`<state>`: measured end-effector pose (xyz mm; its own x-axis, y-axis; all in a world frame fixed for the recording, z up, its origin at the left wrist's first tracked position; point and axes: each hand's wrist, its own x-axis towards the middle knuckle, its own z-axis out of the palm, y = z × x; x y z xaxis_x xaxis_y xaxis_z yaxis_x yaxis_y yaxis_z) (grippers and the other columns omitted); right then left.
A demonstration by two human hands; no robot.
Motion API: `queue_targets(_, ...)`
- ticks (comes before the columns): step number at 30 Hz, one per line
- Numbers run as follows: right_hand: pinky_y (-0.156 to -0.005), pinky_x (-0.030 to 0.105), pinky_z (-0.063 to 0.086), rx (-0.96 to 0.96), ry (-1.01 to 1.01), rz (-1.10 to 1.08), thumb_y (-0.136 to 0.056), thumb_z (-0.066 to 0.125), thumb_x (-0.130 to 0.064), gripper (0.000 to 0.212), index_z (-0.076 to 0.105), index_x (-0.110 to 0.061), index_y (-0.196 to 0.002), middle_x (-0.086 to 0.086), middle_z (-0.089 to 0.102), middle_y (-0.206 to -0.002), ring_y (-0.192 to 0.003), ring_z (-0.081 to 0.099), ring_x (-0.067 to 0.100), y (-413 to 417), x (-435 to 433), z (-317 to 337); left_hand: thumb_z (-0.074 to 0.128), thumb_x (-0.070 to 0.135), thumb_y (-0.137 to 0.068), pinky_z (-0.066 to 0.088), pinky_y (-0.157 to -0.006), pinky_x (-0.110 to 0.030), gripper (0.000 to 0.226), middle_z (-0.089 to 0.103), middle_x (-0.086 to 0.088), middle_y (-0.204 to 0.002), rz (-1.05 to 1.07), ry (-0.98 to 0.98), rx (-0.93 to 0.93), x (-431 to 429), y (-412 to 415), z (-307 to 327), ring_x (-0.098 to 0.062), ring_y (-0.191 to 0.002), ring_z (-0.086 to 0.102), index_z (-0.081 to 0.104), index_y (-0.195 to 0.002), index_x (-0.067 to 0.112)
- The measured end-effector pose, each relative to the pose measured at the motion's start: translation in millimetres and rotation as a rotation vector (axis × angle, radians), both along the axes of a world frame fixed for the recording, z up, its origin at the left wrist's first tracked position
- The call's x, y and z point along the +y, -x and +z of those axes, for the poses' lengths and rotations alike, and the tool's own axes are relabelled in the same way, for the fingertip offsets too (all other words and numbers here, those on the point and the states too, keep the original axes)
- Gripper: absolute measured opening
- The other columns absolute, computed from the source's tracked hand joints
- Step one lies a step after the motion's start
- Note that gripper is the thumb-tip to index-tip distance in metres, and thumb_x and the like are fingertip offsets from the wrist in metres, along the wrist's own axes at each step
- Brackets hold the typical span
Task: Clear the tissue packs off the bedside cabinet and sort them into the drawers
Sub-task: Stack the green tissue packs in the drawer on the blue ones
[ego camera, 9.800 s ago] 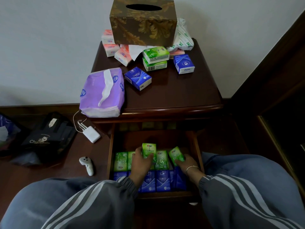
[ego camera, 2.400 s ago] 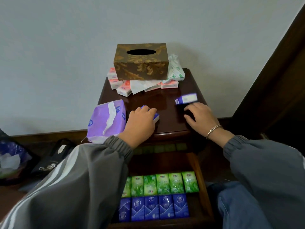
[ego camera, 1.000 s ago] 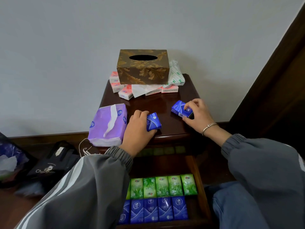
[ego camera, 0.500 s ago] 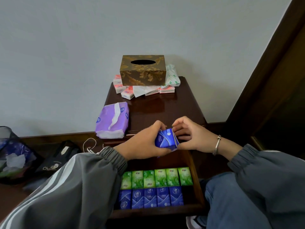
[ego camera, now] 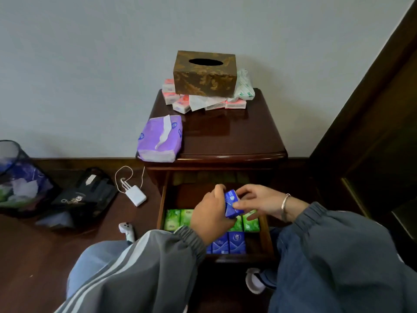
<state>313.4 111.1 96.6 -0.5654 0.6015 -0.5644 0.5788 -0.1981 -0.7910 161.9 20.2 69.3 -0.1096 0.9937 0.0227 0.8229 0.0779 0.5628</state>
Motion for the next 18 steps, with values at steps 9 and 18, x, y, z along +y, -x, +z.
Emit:
queue_targets(9,-0.085,0.024,0.045,-0.693,-0.540,0.578,-0.076,0.067,-0.026,0.050,0.058,-0.019,-0.124,0.006,0.064,-0.121,-0.109,0.059,0.024,-19.2,22.8,-47.2,0.061,0.053,-0.082,0.033,-0.109,-0.039,0.083,0.037,-0.004,-0.144,0.025,0.314,0.138,-23.5,11.1,-81.3,-0.024,-0.133,0.037,0.024,-0.147,0.015)
queue_targets(18,-0.096,0.032,0.044,-0.798,-0.403,0.919,-0.087,0.055,-0.021,0.046,0.051,-0.015,-0.132,0.009,0.054,-0.134,-0.118,0.052,0.026,0.7,31.4,-108.1,0.047,0.051,-0.091,0.035,-0.106,-0.037,0.061,0.038,-0.003,-0.141,0.155,0.467,0.223,-43.3,47.3,-128.0,-0.023,-0.132,0.037,0.034,-0.140,0.018)
